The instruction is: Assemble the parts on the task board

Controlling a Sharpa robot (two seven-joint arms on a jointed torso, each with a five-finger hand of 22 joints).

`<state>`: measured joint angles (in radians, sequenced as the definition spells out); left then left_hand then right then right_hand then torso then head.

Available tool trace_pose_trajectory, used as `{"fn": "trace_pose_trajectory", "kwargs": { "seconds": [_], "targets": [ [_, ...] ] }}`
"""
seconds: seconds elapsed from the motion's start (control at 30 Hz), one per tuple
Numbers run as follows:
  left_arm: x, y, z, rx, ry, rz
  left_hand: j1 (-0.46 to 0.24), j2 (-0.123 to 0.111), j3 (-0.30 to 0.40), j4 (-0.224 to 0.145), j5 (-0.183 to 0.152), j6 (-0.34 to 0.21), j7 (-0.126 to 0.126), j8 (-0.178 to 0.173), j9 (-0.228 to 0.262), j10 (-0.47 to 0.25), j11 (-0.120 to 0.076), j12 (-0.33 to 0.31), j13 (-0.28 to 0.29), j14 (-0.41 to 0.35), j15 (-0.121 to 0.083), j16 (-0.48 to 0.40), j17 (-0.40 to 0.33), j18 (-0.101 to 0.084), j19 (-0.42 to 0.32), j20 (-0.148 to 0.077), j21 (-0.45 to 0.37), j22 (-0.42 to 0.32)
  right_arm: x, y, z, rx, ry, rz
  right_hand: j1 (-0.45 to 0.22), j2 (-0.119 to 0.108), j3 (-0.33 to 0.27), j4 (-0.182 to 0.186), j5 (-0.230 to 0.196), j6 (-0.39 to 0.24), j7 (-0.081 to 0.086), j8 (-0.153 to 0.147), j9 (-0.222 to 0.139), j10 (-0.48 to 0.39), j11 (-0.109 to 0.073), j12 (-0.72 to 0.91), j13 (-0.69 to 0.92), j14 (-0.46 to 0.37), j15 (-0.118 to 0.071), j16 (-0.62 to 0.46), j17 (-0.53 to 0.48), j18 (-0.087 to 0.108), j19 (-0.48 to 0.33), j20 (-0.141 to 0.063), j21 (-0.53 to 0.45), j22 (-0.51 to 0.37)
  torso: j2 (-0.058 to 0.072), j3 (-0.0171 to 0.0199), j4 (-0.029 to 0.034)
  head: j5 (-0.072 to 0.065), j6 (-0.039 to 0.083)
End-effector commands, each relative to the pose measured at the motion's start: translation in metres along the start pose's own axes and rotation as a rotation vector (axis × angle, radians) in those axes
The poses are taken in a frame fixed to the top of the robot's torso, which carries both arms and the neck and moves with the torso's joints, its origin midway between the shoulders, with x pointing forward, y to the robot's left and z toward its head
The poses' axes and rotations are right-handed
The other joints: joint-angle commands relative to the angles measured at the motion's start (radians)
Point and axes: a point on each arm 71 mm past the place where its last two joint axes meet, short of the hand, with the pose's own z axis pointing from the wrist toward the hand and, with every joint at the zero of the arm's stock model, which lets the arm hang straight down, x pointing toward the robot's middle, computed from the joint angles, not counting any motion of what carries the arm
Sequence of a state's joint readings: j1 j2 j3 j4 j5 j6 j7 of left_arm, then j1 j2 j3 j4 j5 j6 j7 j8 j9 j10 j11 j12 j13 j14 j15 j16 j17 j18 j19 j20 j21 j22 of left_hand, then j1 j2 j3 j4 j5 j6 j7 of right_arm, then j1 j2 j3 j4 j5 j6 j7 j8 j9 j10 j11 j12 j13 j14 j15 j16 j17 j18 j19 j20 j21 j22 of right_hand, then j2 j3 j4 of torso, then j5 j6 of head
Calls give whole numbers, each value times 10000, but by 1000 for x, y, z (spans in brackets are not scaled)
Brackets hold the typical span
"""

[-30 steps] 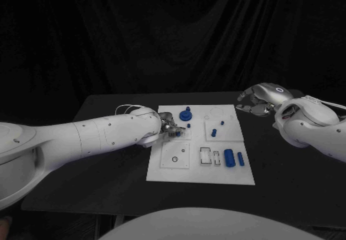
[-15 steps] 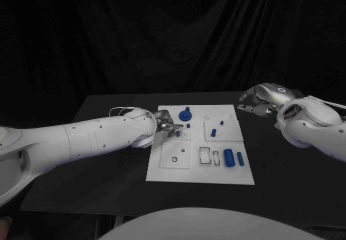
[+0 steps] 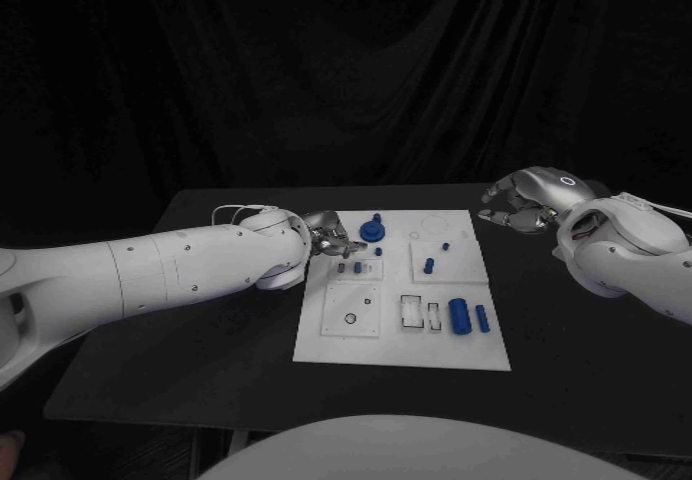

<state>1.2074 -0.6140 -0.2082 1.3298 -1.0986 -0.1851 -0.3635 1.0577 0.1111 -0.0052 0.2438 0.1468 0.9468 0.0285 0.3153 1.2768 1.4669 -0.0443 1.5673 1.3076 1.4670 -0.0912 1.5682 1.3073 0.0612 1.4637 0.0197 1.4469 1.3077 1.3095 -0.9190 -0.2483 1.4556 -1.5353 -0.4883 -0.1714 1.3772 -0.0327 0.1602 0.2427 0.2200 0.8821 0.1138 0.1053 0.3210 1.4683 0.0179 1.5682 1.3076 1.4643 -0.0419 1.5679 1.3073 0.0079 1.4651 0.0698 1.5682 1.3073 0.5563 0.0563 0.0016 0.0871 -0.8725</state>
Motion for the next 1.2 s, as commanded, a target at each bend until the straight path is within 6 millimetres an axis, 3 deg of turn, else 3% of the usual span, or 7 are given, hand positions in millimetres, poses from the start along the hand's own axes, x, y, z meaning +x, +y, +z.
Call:
{"fn": "trace_pose_trajectory", "kwargs": {
  "seconds": [0.03, 0.6, 1.2],
  "targets": [
    [5, 0, 0, -558, 765, 618, 73, -25, -88, -22, -61, -72, 17, -84, -30, 1039, 16, 35, 2632, 1038, -50, 26, 2635, -113, 30, -43, -73, 948, 1, -1, 0, 157, 17, -17, -118, -10, 8, 58, -24, 77, 27, -34, -16, 1025, 62, 26, 2632, 1065, 59, 29, 2635, -49, 983, 67, -64, 2595, 10, 12, 17, -6, -2],
    [11, -10, 10, -532, 1021, 831, 44, -25, -143, 9, -215, -70, 42, -163, -41, 1039, 40, 35, 2632, 1038, -28, 26, 2635, -112, 25, -24, -85, 948, 1, 0, 0, 128, 44, -15, -139, 3, 6, 78, -14, 83, 25, -39, -22, 1025, 61, 26, 2632, 1065, 58, 29, 2635, -51, 988, 67, -58, 2598, 4, 6, 14, -23, -2],
    [19, -12, 17, -372, 979, 757, 279, 61, -81, -141, -28, -210, 125, -519, -159, 1039, 111, 35, 2632, 1038, 37, 26, 2635, -81, -55, 37, -200, 858, 2, 2, 1, 114, 80, -9, -150, 11, 7, 89, -2, 86, 23, -44, -28, 1025, 59, 26, 2632, 1065, 57, 29, 2635, -49, 984, 67, -63, 2595, 3, 8, 12, 8, -2]
  ]
}}
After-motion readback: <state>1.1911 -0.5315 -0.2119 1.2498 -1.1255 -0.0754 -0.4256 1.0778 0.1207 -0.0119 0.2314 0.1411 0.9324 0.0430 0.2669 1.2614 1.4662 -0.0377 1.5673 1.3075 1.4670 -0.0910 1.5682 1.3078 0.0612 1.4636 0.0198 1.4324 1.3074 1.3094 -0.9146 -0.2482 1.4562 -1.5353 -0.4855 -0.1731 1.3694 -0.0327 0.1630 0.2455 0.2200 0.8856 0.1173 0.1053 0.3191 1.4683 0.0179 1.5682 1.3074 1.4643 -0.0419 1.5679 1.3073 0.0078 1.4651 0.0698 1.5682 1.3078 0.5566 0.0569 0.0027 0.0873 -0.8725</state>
